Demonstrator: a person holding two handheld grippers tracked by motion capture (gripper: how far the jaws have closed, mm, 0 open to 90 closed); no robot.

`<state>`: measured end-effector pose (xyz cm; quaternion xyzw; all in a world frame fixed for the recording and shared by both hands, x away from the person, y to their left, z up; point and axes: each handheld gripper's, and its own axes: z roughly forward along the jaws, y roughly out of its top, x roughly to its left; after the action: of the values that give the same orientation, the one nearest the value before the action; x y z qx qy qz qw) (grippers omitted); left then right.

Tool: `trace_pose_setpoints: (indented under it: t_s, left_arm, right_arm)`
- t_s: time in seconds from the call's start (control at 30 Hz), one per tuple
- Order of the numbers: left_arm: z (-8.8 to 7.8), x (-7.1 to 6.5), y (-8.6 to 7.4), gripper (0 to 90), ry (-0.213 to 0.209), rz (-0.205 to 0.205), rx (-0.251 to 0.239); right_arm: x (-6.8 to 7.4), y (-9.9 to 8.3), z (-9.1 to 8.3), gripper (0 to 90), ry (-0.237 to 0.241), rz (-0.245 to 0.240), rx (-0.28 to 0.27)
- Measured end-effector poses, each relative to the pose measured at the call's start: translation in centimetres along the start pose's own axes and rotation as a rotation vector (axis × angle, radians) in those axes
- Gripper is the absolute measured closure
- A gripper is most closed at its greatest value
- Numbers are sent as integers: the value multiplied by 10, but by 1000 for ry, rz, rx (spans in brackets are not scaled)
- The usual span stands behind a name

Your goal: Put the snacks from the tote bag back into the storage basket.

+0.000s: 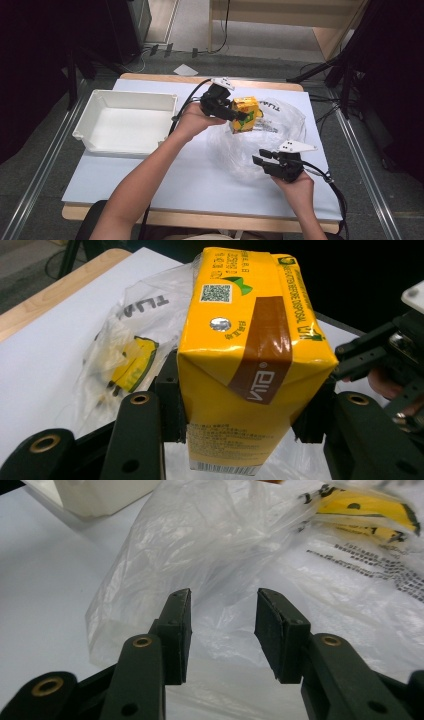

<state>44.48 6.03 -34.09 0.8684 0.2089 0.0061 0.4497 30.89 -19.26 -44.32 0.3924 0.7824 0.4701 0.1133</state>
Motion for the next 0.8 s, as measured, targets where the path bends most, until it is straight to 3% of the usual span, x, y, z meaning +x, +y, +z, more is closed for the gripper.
trace_pose_setpoints:
  t_s: [0.13,0.27,0.43,0.6,0.73,0.8]
  left_arm:
    - [-16,1,-5,528,25,12,-1]
    - [-27,4,-14,528,13,-14,-12]
    - [-37,3,-24,528,9,-32,-8]
    - [-46,1,-33,528,-8,-37,-28]
    - [-51,-1,-37,528,4,-24,-7]
    - [-53,0,-40,528,-4,-38,-7]
  right_arm:
    - [-6,4,-1,596,-18,10,-8]
    - [-8,11,1,596,-62,-30,-4]
    - [-12,16,5,596,-53,-9,-10]
    - [-14,19,2,596,-74,18,-43]
    - [-10,14,2,592,-71,-1,-29]
    - [-6,12,4,581,-60,-9,-15]
